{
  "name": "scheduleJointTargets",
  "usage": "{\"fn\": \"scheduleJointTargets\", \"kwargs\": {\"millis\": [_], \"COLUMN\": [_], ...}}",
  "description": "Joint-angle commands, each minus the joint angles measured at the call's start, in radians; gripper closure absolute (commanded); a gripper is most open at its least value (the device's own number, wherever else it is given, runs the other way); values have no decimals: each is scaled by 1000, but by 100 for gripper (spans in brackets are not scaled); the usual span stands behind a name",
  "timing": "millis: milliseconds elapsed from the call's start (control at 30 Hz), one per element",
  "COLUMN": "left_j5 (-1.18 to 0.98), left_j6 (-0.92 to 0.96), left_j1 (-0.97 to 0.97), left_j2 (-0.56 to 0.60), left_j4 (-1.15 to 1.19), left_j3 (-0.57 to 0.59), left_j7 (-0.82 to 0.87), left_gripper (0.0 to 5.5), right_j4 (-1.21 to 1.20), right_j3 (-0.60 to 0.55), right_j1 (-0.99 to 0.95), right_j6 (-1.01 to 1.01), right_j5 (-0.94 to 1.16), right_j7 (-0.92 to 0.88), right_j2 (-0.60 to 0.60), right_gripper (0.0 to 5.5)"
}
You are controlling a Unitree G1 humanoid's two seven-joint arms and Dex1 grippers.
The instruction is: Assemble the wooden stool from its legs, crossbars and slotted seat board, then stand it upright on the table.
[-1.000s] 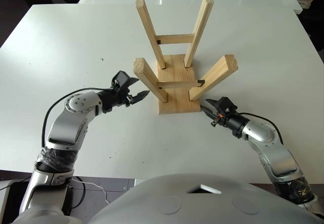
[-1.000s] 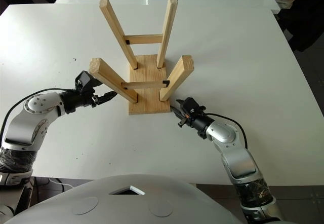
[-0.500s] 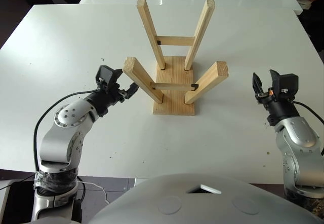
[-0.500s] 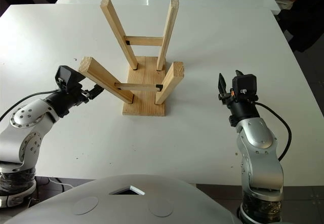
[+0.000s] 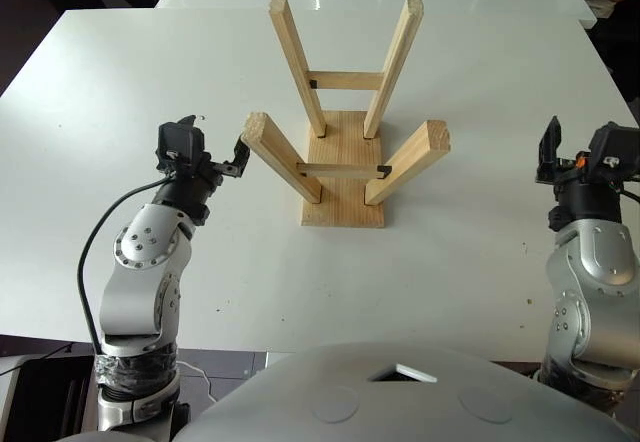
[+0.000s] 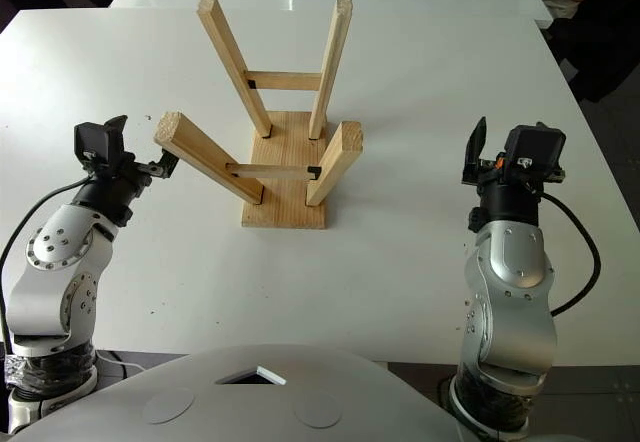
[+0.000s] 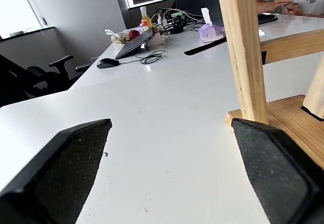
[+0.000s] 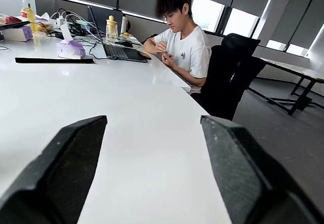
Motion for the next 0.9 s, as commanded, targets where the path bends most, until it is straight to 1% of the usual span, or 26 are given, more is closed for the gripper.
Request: {"fn": "scheduleJointTargets", "kwargs": {"millis": [33,67,100,200,300,367,433,567,633,667,700,733,767,833,867,900], "left_j5": [19,21,28,52,80,87,94,120,129,126,117,92,50,-57,-104,-139], "left_j6": [70,87,102,133,137,132,108,19,-12,-25,-34,-36,-31,30,68,107], "left_j1": [-52,-70,-85,-125,-145,-140,-132,-97,-80,-75,-74,-77,-88,-119,-148,-182], "left_j2": [-17,-17,-18,-20,-10,2,29,93,114,118,114,98,68,-6,-36,-59], "left_j4": [-73,-84,-92,-76,-33,-21,-2,89,121,123,114,86,35,-85,-137,-167], "left_j3": [-171,-196,-213,-227,-202,-178,-141,-6,47,56,52,33,0,-66,-108,-141], "left_j7": [-20,-23,-24,-26,-25,-27,-40,-50,-48,-53,-64,-79,-93,-99,-99,-98], "left_gripper": [110,110,110,110,110,110,110,110,110,110,110,110,110,110,110,110], "right_j4": [-7,-1,8,39,66,89,98,80,59,41,23,4,-14,-4,12,24], "right_j3": [348,372,370,312,235,171,73,-138,-197,-192,-161,-97,-3,153,211,243], "right_j1": [-145,-154,-156,-130,-99,-83,-53,31,67,79,82,71,36,-88,-159,-210], "right_j6": [123,138,146,153,126,102,82,57,52,54,55,67,91,162,196,223], "right_j5": [35,33,27,1,-11,-18,-27,-50,-70,-80,-88,-81,-62,-13,11,25], "right_j7": [15,15,13,4,20,34,46,60,53,49,48,55,60,54,50,44], "right_j2": [110,118,122,103,64,31,-8,-74,-90,-90,-87,-71,-36,84,151,203], "right_gripper": [209,209,209,209,209,209,209,209,209,209,209,209,209,209,209,209]}}
